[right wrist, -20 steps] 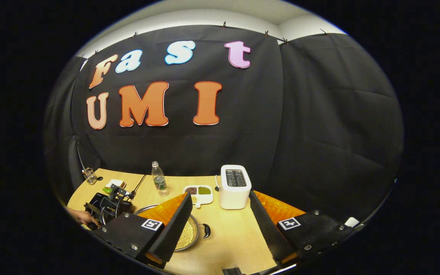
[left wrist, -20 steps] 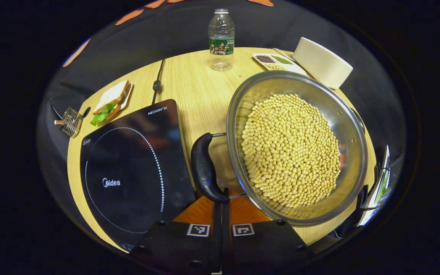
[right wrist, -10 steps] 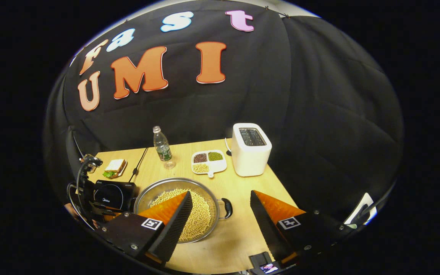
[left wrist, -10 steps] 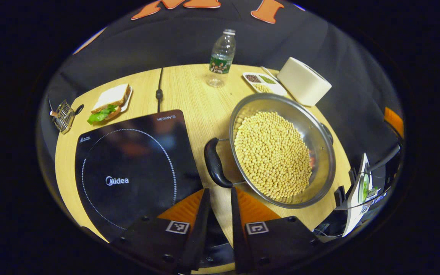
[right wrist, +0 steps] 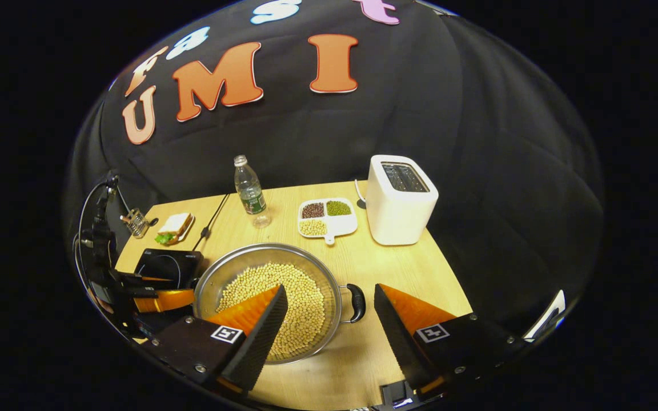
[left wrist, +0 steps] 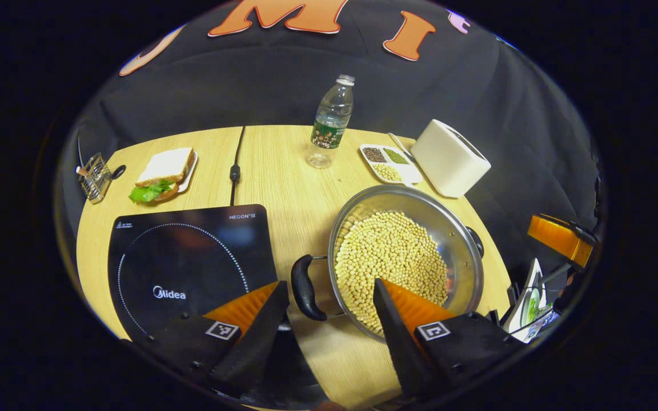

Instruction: First push the handle of the pot to place it horizontally, then grasp the pot with both hands and set it on the induction cooktop.

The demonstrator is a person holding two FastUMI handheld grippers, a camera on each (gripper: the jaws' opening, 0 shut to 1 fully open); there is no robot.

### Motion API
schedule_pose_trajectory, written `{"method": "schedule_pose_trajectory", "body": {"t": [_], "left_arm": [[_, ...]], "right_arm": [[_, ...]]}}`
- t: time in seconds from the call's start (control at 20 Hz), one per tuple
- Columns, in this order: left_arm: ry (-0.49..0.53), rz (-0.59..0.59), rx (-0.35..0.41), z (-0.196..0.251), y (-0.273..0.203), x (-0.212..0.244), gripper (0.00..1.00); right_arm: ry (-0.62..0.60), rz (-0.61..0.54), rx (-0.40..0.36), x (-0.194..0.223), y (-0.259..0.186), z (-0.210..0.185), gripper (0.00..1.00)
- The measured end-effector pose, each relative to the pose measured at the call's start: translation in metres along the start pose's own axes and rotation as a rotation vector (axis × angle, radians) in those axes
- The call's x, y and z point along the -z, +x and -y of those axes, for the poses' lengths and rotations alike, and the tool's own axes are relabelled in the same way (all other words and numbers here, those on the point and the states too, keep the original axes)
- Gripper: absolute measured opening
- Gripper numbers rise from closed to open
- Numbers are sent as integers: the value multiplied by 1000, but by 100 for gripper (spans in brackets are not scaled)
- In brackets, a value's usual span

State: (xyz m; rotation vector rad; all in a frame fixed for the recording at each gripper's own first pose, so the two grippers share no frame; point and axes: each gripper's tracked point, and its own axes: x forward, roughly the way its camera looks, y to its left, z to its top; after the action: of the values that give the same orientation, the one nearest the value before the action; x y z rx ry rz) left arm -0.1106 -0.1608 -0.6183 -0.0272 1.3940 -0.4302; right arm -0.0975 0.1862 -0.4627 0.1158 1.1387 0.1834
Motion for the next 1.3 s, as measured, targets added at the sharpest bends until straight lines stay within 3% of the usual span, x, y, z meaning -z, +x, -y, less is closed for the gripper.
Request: {"method": "schedule_pose_trajectory", "body": {"t": [0.15,0.5,0.8,1.1,1.3], "left_arm": [[-9,7,-77,-4,17,-3,99],[-29,-38,-166,-7,41,11,99],[-44,-18,-191,-7,53,7,97],[-61,-14,-217,-11,67,13,99],[-68,10,-269,-18,70,16,82]], "right_arm": [[-1,-51,-30,12,21,8,95],[-21,-150,-53,43,67,26,93],[-66,-226,-72,63,100,22,92],[-77,-282,-48,79,116,26,85],[-34,-320,-40,90,121,26,71]]}}
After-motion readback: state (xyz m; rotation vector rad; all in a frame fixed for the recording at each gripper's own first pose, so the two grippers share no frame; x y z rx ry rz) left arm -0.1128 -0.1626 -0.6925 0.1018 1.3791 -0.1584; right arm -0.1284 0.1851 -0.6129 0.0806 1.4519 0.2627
